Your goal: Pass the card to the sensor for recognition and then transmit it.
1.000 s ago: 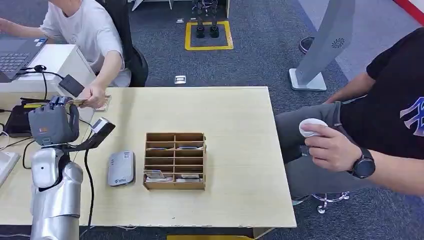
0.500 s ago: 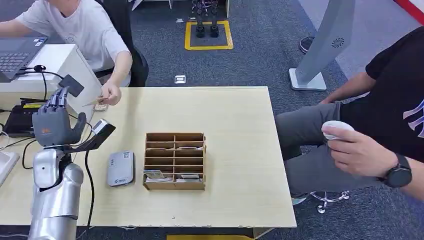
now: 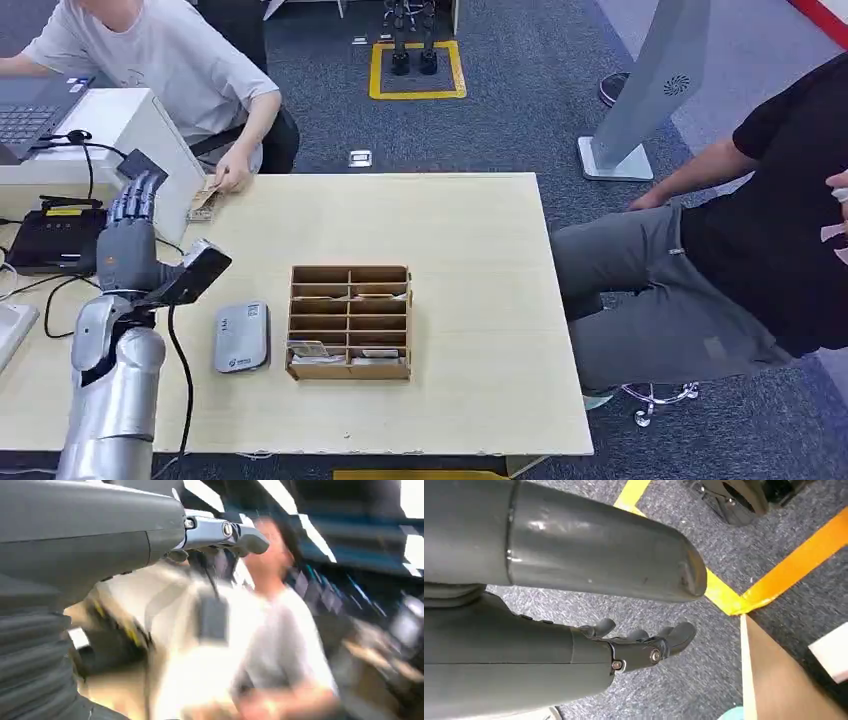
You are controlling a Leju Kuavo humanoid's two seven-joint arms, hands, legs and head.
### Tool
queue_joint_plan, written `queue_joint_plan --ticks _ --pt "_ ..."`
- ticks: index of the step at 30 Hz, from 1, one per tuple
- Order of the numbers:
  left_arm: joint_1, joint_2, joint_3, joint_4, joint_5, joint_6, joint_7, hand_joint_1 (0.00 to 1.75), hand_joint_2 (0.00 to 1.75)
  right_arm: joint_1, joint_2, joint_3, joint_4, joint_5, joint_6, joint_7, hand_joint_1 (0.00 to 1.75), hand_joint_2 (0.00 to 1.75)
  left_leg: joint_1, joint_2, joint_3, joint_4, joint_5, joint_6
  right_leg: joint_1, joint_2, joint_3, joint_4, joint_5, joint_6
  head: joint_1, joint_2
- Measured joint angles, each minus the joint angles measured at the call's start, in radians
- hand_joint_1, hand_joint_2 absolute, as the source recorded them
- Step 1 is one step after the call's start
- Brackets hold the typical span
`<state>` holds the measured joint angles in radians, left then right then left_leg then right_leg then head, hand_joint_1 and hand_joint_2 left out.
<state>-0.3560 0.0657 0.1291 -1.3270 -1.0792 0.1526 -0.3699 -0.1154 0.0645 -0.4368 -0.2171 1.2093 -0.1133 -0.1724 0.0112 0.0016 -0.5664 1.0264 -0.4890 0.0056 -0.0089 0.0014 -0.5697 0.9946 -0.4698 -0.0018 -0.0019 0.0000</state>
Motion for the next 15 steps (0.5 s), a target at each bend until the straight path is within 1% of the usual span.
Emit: queue_joint_plan --ticks 1,2,4,6,7,8,9,10,12,14,15 --pt "0.019 0.03 -0.038 -0.026 0.07 -0.071 -0.02 0.0 1.75 0.0 -0.004 -0.007 0.0 -0.002 -0.003 -0.003 0.0 0.0 0.0 0.001 0.0 0.0 0.0 0.0 0.0 0.0 0.0 0.0 0.0 0.0 0.0 0.0" --pt "0.037 0.058 -0.072 -0.05 0.112 -0.103 -0.026 0.0 1.75 0.0 -0.008 -0.013 -0.001 -0.002 -0.003 -0.006 0.0 0.0 0.0 0.002 0.0 0.0 0.0 0.0 0.0 0.001 -0.001 0.0 0.0 0.0 0.0 0.0" --pt "0.058 0.108 -0.127 -0.091 0.177 -0.13 -0.026 0.0 1.75 0.001 -0.014 -0.028 -0.001 -0.002 -0.003 -0.009 0.0 0.0 0.0 0.001 0.0 0.0 0.0 0.0 0.0 0.001 -0.001 0.0 0.0 0.0 0.0 0.0" --pt "0.074 0.151 -0.16 -0.124 0.203 -0.15 -0.029 0.0 1.75 0.001 -0.02 -0.034 -0.002 -0.002 -0.007 -0.009 0.0 0.0 0.0 0.001 0.0 0.0 0.0 0.0 0.0 0.001 -0.001 0.0 0.0 0.0 0.0 0.0" --pt "0.082 0.176 -0.177 -0.141 0.224 -0.171 -0.034 0.0 1.75 0.001 -0.023 -0.037 -0.003 -0.002 -0.01 -0.008 0.0 0.0 0.0 0.001 0.0 0.0 0.0 0.0 0.0 0.001 -0.001 0.0 0.0 0.0 0.0 0.0" --pt "0.093 0.233 -0.213 -0.172 0.268 -0.203 -0.04 0.0 1.75 0.001 -0.025 -0.046 -0.003 -0.003 -0.013 -0.007 0.0 0.0 0.001 0.002 0.0 0.0 0.0 0.0 0.0 0.002 -0.002 0.0 0.0 0.0 0.0 0.0" --pt "0.095 0.269 -0.239 -0.199 0.307 -0.228 -0.041 0.0 1.75 0.003 -0.028 -0.053 -0.003 -0.004 -0.015 -0.007 0.0 0.0 0.001 0.002 0.0 0.0 0.0 0.0 0.001 0.002 -0.002 0.0 0.0 0.0 0.0 0.0" --pt "0.097 0.325 -0.268 -0.238 0.356 -0.262 -0.041 0.0 1.75 0.006 -0.033 -0.059 -0.003 -0.007 -0.018 -0.007 0.0 0.0 0.001 0.002 -0.001 0.0 0.0 0.0 0.002 0.002 -0.002 0.0 0.0 0.0 0.0 0.0" --pt "0.093 0.406 -0.321 -0.315 0.438 -0.313 -0.036 0.0 1.75 0.011 -0.038 -0.074 -0.004 -0.008 -0.02 -0.009 0.0 0.0 0.001 0.002 -0.001 0.0 0.0 0.0 0.002 0.002 -0.002 0.0 0.0 0.0 0.0 0.0" --pt "0.083 0.465 -0.376 -0.376 0.492 -0.342 -0.026 0.0 1.75 0.012 -0.042 -0.085 -0.004 -0.006 -0.021 -0.011 0.0 0.0 0.001 0.001 -0.001 0.0 0.0 0.0 0.002 0.001 -0.002 0.0 0.0 0.0 0.0 0.0" --pt "0.075 0.479 -0.405 -0.403 0.501 -0.343 -0.023 0.0 1.75 0.012 -0.042 -0.09 -0.005 -0.005 -0.022 -0.012 0.0 0.0 0.001 0.001 -0.001 0.0 0.0 0.0 0.002 0.001 -0.002 0.0 0.0 0.0 0.0 0.0"
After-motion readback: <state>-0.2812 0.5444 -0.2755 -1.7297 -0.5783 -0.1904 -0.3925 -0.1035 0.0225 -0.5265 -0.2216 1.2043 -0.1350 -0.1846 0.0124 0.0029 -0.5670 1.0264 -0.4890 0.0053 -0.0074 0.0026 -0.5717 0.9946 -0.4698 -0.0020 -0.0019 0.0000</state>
